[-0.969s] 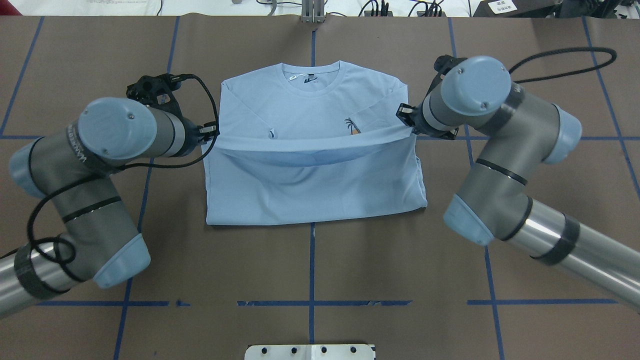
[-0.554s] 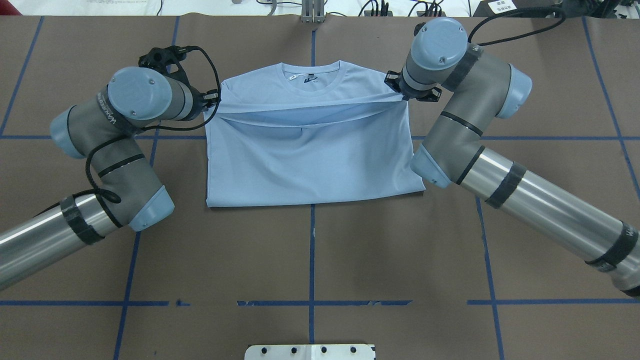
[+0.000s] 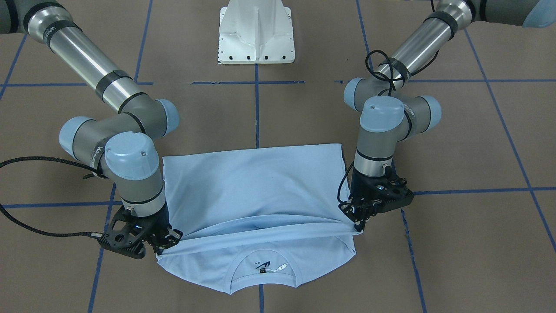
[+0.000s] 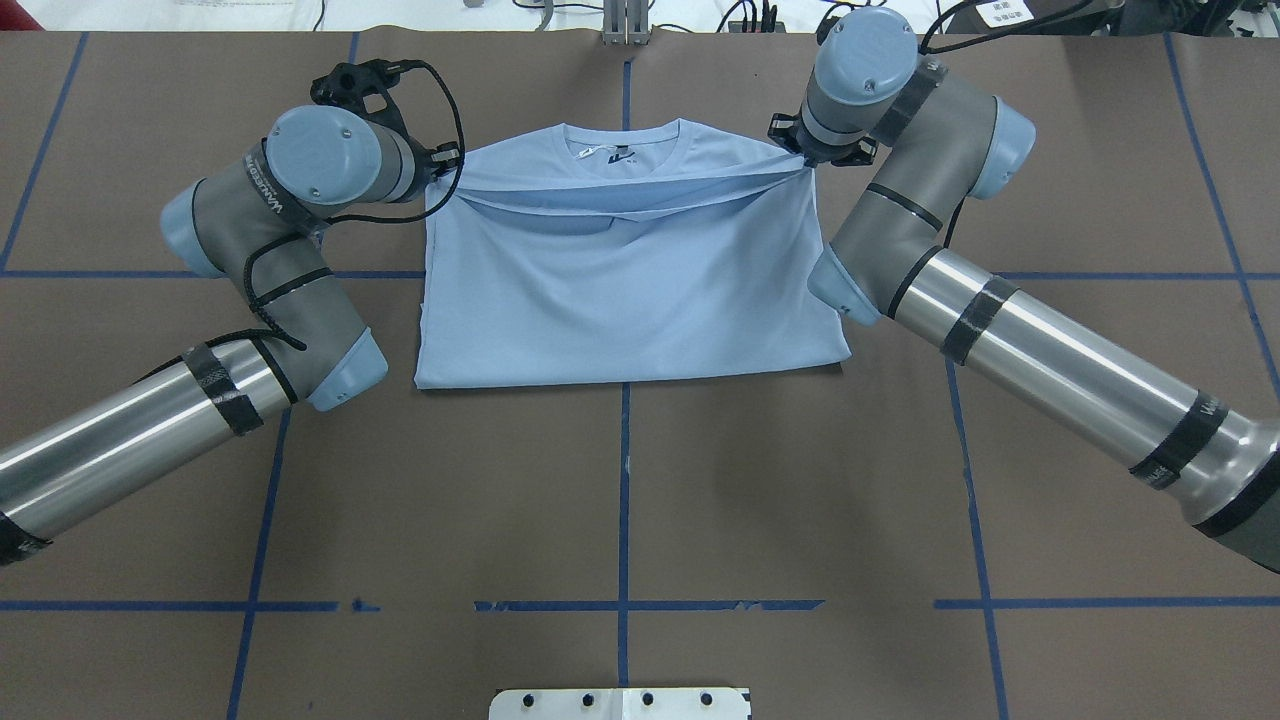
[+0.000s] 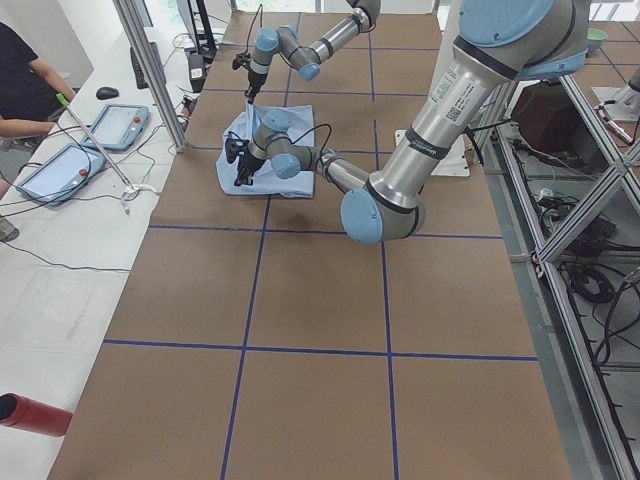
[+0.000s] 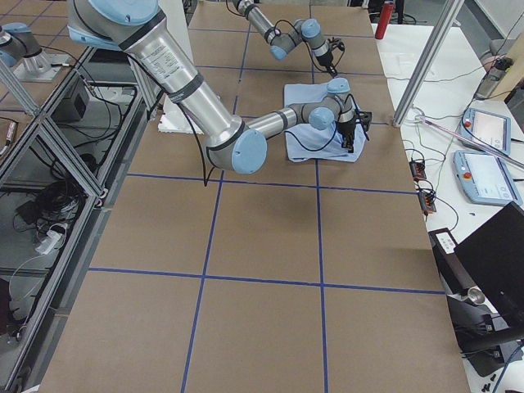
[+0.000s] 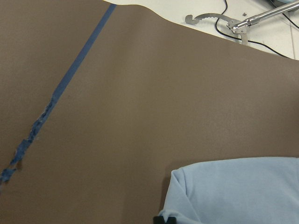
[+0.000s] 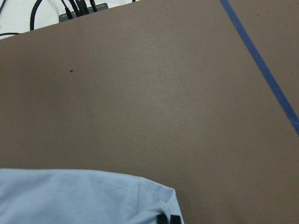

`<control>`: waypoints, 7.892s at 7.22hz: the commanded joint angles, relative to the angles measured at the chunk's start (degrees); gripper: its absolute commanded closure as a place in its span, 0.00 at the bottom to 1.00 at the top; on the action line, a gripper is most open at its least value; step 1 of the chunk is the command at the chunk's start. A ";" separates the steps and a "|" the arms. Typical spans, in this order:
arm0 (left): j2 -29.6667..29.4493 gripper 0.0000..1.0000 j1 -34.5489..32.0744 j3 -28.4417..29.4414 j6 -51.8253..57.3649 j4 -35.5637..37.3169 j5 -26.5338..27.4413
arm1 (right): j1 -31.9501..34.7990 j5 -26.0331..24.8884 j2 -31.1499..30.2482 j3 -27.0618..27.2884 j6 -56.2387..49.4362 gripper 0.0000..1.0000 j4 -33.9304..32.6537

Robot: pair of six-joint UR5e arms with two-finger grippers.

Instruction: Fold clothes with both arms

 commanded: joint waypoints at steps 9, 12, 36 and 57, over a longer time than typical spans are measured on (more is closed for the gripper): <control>-1.67 0.54 -0.66 2.45 3.09 -0.97 0.64 | 0.90 -1.43 1.74 -2.41 -2.97 0.73 0.19; 0.17 0.51 -1.89 0.35 3.17 -5.28 -0.93 | 1.08 -1.25 1.22 -1.18 -2.62 0.45 0.36; 6.77 0.49 -0.75 -15.13 2.74 -4.84 -7.06 | -26.29 14.31 -47.80 62.87 35.43 1.00 -0.25; 15.47 1.00 21.84 -28.84 -24.34 9.31 -11.58 | -13.86 6.49 -41.94 53.58 24.81 0.00 0.37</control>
